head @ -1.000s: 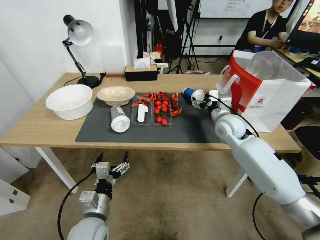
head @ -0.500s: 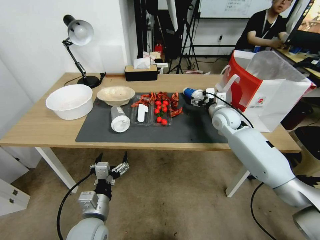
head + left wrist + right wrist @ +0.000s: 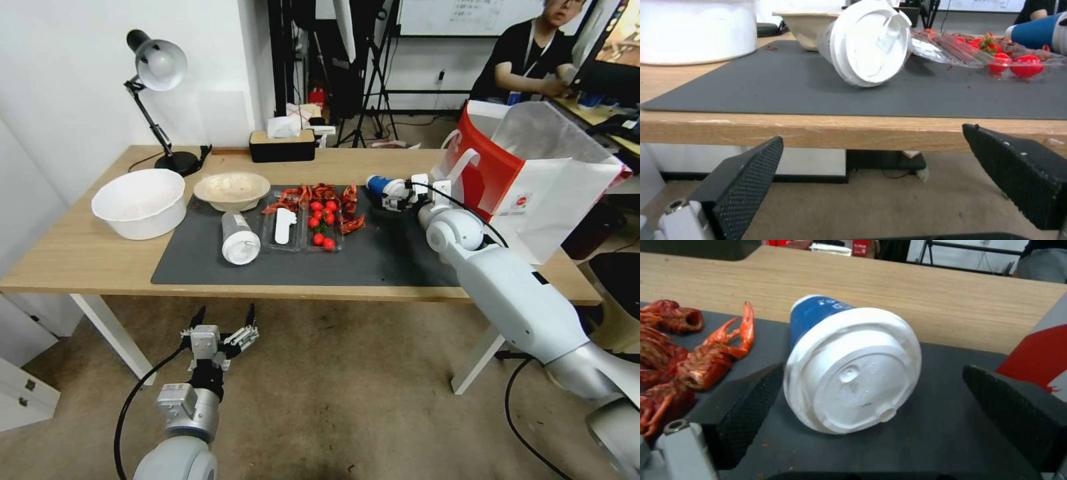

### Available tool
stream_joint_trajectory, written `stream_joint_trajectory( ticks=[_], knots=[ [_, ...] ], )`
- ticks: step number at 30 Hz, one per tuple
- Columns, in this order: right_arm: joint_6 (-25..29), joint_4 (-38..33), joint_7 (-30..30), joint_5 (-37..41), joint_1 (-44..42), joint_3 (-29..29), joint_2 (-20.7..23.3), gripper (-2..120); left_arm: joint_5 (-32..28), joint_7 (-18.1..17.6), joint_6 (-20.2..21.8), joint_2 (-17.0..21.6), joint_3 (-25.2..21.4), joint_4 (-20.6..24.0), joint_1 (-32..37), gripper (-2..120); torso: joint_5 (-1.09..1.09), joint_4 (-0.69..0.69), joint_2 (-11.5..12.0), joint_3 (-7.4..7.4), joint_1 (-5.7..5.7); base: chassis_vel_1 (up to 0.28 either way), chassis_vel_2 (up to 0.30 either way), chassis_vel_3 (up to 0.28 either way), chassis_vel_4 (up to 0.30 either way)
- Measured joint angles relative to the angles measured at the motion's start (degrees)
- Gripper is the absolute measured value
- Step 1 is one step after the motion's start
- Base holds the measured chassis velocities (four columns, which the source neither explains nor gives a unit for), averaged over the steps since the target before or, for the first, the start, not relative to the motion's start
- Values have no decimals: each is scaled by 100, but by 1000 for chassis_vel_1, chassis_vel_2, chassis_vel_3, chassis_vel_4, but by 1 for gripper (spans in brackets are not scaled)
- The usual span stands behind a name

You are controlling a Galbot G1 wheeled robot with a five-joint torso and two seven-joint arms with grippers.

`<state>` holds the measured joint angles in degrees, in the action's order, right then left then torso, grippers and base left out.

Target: Pick up the trash from the table and place it into the takeout bag.

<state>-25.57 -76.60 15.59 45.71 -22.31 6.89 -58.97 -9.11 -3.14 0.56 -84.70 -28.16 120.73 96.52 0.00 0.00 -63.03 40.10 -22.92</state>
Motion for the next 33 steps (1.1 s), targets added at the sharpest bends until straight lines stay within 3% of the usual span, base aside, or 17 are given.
stream_joint_trajectory(
  ticks=[24, 33],
  knots=[
    [-28, 663, -653, -31, 636, 401, 75, 100, 11, 4, -3, -8, -18, 72, 31, 100, 0, 0, 0, 0, 0, 0, 0, 0, 0],
    [193, 1100, -1227, -177, 868, 511, 29, 100, 12, 4, -3, -6, -19, 74, 32, 100, 0, 0, 0, 0, 0, 0, 0, 0, 0]
  ],
)
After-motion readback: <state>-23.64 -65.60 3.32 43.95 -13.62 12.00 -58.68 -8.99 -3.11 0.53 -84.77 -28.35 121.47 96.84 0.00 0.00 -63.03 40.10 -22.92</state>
